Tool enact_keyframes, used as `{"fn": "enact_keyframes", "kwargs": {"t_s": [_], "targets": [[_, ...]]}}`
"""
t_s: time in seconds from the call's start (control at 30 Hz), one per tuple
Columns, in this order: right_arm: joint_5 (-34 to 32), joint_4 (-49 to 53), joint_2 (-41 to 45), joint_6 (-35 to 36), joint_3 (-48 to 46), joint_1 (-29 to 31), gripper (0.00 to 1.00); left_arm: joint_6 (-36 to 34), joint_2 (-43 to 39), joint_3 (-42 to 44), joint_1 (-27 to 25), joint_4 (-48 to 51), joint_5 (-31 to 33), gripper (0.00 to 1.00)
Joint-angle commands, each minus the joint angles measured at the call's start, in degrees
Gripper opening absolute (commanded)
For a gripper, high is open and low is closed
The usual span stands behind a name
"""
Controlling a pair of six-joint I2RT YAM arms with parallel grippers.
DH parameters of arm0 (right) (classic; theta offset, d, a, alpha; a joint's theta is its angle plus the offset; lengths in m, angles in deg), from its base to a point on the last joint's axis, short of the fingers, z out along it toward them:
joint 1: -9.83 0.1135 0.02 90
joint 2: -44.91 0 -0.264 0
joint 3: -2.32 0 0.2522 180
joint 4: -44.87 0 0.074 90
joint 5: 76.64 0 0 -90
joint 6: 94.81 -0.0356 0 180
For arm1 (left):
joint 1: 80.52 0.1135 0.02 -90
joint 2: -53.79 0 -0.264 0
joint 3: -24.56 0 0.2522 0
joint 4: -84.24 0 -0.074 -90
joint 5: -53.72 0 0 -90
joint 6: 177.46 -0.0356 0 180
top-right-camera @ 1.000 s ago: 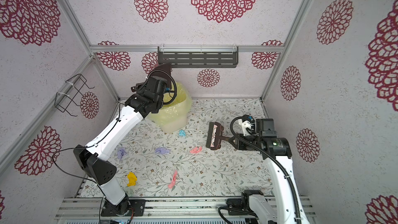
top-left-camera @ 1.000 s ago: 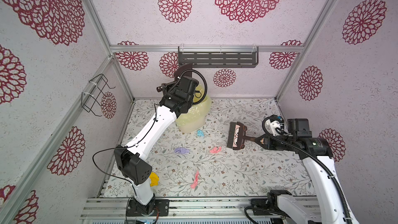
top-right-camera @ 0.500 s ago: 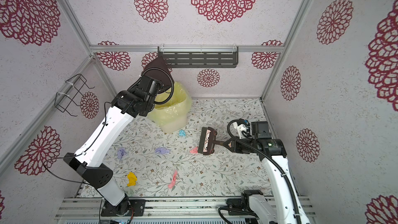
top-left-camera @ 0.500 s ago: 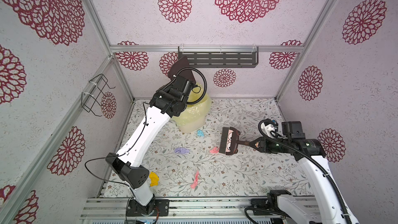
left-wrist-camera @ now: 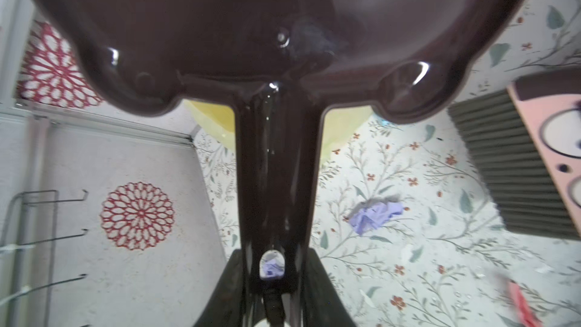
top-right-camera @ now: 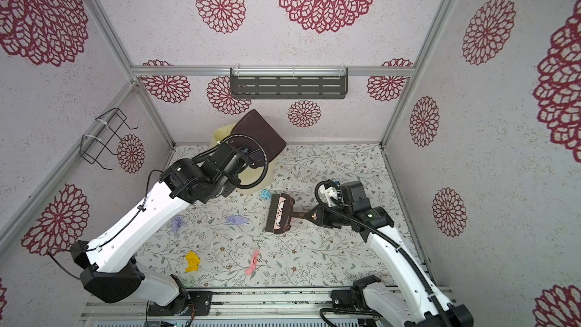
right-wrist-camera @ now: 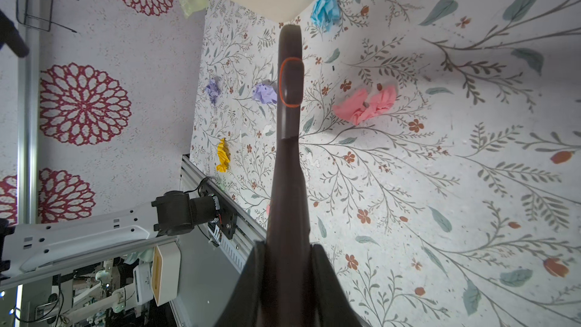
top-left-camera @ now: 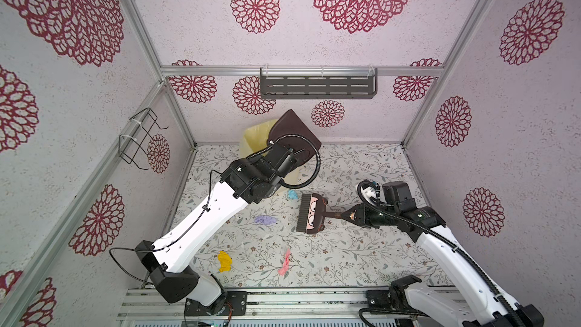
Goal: Sweep away the paper scraps from the table
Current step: 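Lower the dustpan to the table with left while right brings brush beside it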
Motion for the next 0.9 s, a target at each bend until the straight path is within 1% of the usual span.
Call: {"fn": "enact_keyframes", "kwargs": {"t_s": [0.0, 0.2, 0.4, 0.47, 0.57, 0.7, 0.8, 0.87], "targets": [[-2.19, -7.15, -1.16, -2.98, 0.35, 0.45, 0.00, 9.21, -3.57, 3.83, -1.74, 0.04, -5.65, 0.00], [-3.77, -8.22, -4.61, -2.73, -1.12, 0.74, 0.00, 15.11, -6.39, 11.55, -4.01, -0.41, -10.38, 0.00], [-5.40, -4.30, -6.26, 0.57, -1.79, 0.65, 0.00, 18.53, -8.01, 17.42, -5.13, -2.75, -15.29, 0.00], [-6.69, -1.38, -6.40, 1.96, -1.30, 0.30, 0.00, 19.39, -8.11, 18.76, -5.40, -3.19, -16.45, 0.00], [-11.34, 6.01, -6.68, 4.87, 0.68, -0.48, 0.00, 20.39, -8.19, 20.50, -5.66, -3.66, -18.52, 0.00], [-16.35, 15.43, -5.72, 8.74, 3.20, -3.82, 0.00, 21.91, -7.85, 23.23, -6.22, -4.53, -22.56, 0.00], [-19.10, 20.74, -4.64, 11.65, 4.81, -6.90, 0.00, 23.24, -7.49, 25.50, -6.96, -5.69, -25.98, 0.00], [-20.99, 23.57, -4.24, 13.33, 6.14, -7.94, 0.00, 24.03, -7.44, 27.15, -7.31, -6.81, -28.04, 0.00]]}}
